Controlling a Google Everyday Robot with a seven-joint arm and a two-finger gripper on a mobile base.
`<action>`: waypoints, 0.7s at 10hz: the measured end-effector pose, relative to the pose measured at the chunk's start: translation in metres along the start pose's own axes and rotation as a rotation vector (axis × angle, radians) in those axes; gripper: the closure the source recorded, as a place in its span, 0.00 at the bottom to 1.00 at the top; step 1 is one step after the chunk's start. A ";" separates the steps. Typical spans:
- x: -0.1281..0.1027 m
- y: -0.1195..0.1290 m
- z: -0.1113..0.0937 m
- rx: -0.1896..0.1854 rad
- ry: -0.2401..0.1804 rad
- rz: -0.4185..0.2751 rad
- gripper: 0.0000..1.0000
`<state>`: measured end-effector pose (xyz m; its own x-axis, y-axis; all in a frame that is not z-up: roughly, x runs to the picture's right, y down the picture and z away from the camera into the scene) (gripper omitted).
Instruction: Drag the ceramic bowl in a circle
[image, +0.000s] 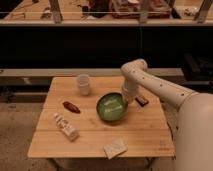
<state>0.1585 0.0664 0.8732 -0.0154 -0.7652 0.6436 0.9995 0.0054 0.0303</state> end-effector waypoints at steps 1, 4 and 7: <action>0.011 0.026 -0.003 0.004 0.002 0.056 1.00; 0.022 0.099 -0.006 -0.007 -0.003 0.177 1.00; 0.020 0.169 -0.011 -0.027 0.002 0.230 1.00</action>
<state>0.3271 0.0446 0.8829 0.2127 -0.7469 0.6300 0.9771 0.1626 -0.1372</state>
